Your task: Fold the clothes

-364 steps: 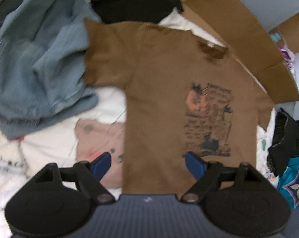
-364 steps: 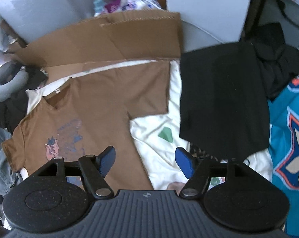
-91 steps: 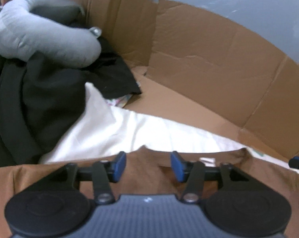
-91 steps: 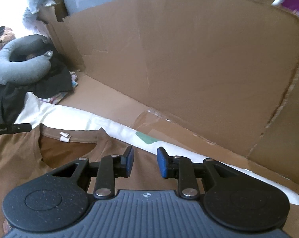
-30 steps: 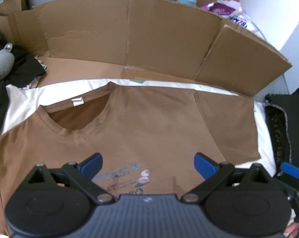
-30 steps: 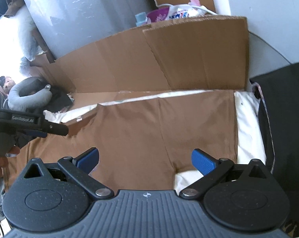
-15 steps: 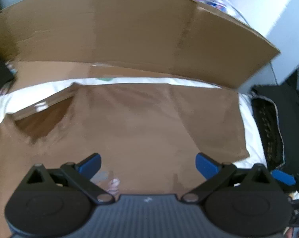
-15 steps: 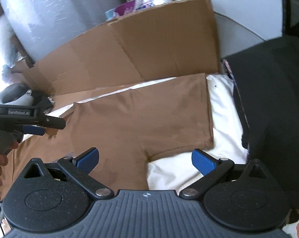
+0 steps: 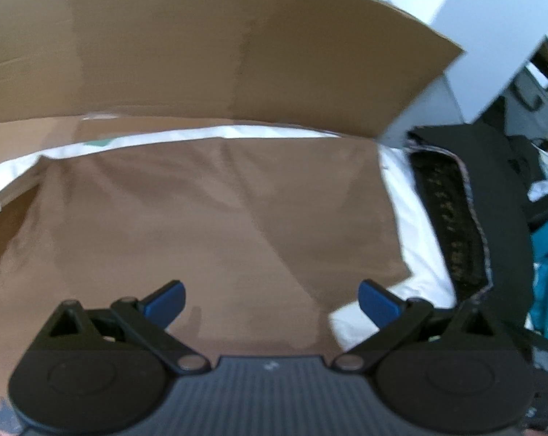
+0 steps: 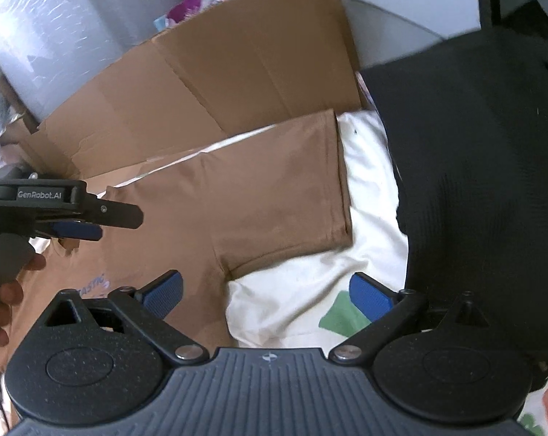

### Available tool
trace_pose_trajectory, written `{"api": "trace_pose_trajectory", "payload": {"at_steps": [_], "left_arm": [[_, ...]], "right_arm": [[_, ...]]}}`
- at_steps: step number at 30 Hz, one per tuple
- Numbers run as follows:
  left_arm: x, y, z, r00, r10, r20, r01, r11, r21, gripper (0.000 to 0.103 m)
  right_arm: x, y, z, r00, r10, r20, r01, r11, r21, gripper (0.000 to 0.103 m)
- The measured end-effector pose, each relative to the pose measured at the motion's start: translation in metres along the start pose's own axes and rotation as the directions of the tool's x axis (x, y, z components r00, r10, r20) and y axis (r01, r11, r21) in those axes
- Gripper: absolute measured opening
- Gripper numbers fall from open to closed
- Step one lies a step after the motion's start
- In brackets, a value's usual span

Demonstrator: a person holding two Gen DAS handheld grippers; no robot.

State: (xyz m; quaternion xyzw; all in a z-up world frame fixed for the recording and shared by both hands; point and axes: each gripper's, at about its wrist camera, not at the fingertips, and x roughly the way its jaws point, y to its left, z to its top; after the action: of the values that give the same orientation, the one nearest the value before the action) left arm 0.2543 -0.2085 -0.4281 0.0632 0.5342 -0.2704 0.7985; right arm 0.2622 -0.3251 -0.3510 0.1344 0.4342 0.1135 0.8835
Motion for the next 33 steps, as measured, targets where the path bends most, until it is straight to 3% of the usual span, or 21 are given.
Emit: {"api": "trace_pose_trajectory", "payload": {"at_steps": [5, 8, 12, 21, 24, 33], "left_arm": [[0.011, -0.017, -0.009, 0.999, -0.04, -0.034, 0.042, 0.998, 0.056, 0.1], [0.017, -0.019, -0.013, 0.998, -0.046, -0.048, 0.049, 0.997, 0.065, 0.089], [0.025, -0.019, -0.016, 0.997, -0.042, -0.058, 0.046, 0.997, 0.067, 0.066], [0.038, -0.017, -0.02, 0.997, -0.033, -0.067, 0.037, 0.998, 0.059, 0.034], [0.042, -0.018, -0.021, 0.997, -0.029, -0.069, 0.033, 0.998, 0.062, 0.032], [0.056, -0.019, -0.027, 0.996, -0.035, -0.087, 0.041, 0.997, 0.06, 0.014]], "right_arm": [[0.005, -0.016, -0.001, 1.0, 0.005, 0.024, -0.007, 0.996, 0.089, 0.081], [0.011, -0.026, 0.003, 0.999, 0.002, 0.042, -0.009, 0.989, 0.149, 0.073], [0.022, -0.037, 0.01, 0.999, -0.008, 0.046, -0.002, 0.98, 0.198, 0.062], [0.054, -0.042, 0.019, 1.0, -0.016, 0.004, 0.014, 0.966, 0.257, 0.046], [0.065, -0.047, 0.021, 0.999, -0.041, -0.023, 0.046, 0.951, 0.305, 0.035], [0.081, -0.055, 0.021, 0.997, -0.043, -0.068, 0.069, 0.893, 0.444, 0.034]]}}
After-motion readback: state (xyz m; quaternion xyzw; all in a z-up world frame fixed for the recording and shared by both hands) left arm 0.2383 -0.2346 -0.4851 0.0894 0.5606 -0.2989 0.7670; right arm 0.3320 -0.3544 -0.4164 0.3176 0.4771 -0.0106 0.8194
